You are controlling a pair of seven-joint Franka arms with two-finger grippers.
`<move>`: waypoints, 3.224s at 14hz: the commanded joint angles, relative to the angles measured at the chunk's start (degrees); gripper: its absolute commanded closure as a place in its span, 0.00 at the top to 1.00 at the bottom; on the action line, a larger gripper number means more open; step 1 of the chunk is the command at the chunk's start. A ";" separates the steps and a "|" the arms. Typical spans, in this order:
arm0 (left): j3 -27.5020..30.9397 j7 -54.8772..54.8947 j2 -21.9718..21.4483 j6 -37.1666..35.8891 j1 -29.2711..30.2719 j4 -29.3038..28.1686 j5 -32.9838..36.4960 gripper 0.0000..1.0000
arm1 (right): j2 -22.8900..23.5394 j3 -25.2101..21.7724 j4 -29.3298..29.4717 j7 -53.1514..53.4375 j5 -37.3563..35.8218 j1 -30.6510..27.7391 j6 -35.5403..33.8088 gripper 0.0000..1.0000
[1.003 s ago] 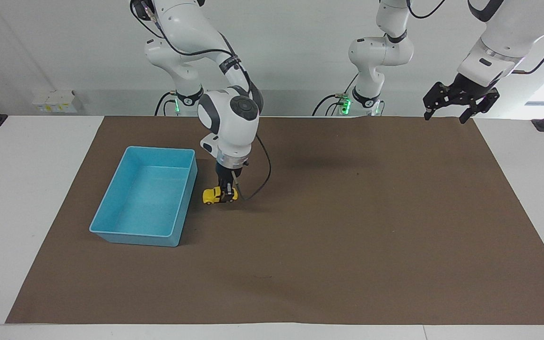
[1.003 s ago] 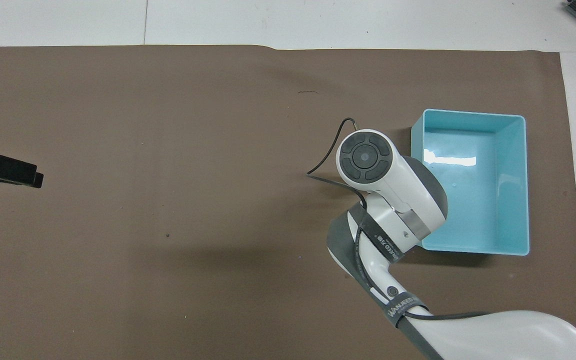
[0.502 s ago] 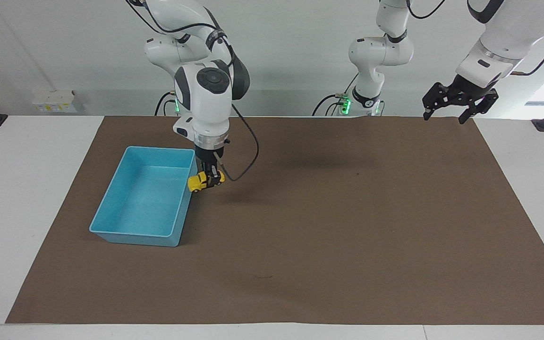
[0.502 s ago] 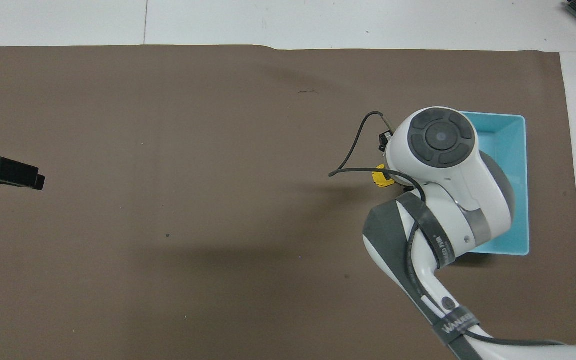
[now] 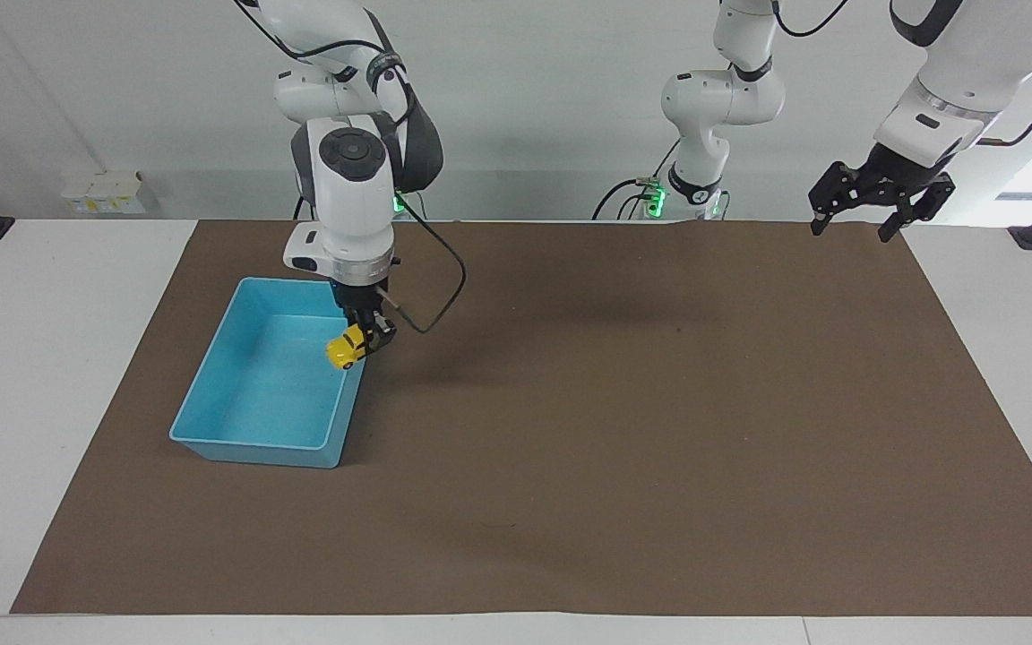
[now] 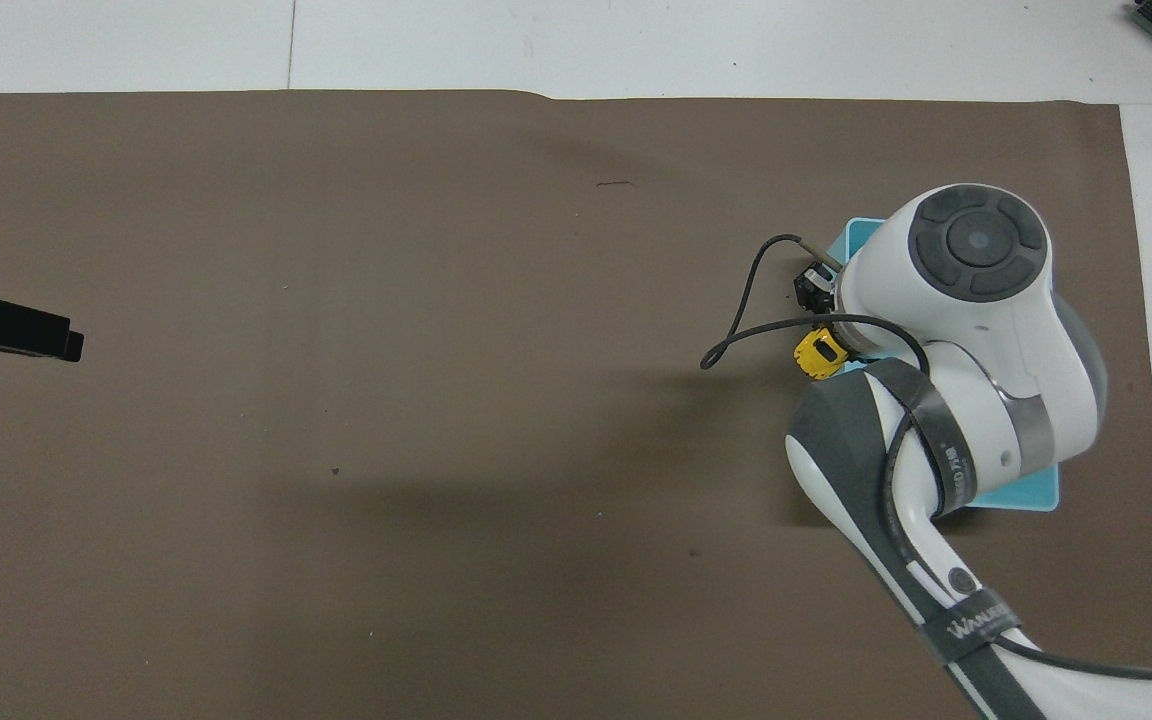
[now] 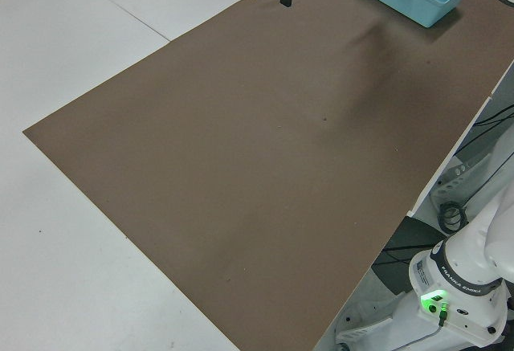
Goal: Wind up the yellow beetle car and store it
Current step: 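Lift the car with the right gripper and carry it into the blue box, then open the right gripper to release the car and raise it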
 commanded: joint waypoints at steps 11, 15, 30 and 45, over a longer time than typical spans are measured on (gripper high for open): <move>0.40 0.06 -2.16 1.05 -0.07 -1.39 1.10 1.00 | -4.72 0.70 -10.57 -43.89 9.16 -13.01 8.23 0.00; 0.40 0.06 -2.08 1.05 0.10 -1.22 1.10 1.00 | -8.67 0.53 -19.27 -53.41 9.26 -13.55 17.54 0.00; 0.49 0.06 -2.08 1.05 0.10 -1.22 1.10 1.00 | -6.21 0.44 -30.02 -59.84 9.26 -18.91 33.49 1.00; 0.40 0.06 -2.08 1.05 0.10 -1.22 1.10 1.00 | -11.66 0.70 7.24 -58.79 11.70 -18.12 -18.72 1.00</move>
